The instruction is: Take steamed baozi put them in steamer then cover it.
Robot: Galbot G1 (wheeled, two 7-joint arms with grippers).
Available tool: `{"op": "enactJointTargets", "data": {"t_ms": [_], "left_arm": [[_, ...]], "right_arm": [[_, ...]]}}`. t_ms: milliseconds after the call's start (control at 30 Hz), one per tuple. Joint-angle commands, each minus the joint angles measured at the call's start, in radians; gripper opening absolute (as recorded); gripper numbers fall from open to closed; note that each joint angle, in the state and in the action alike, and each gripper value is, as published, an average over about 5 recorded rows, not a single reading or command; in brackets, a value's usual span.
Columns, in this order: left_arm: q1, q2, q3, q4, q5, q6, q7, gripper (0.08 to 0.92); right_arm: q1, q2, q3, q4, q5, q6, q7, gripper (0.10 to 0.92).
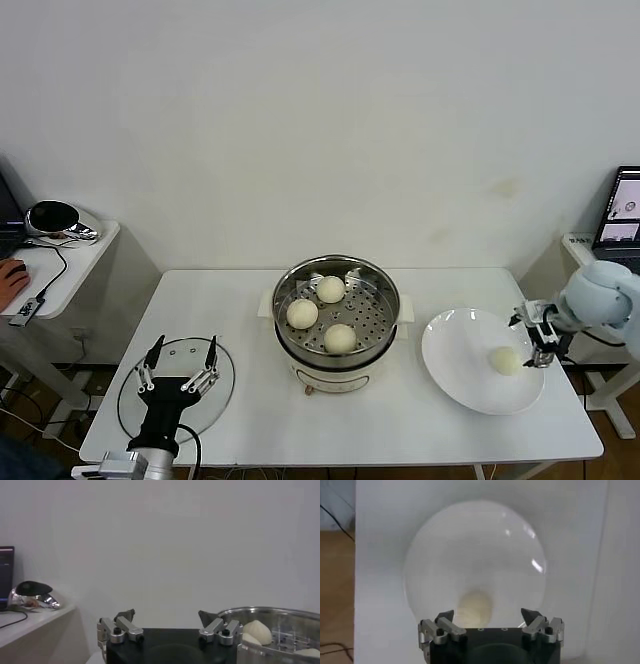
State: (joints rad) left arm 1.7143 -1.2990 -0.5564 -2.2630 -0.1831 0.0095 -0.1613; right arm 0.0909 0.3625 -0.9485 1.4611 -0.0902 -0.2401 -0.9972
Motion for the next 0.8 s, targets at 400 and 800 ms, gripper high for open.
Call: {"op": "enactJointTargets", "data": {"t_ms": [400,800], "left_arm": [[0.002,-0.005,-0.012,0.0,-0.001,-0.001,-0.003,0.823],[0.002,-0.009,-0.013,0.006,-0.001,-0.003,-0.003,0.823]], "right_arm": [[-0.271,0.186,0.231,-0.288,-0.085,0.032,0.032,0.823],[-0.27,0.229,0.242,-0.305,-0.087,0.013,0.039,0.808]]}}
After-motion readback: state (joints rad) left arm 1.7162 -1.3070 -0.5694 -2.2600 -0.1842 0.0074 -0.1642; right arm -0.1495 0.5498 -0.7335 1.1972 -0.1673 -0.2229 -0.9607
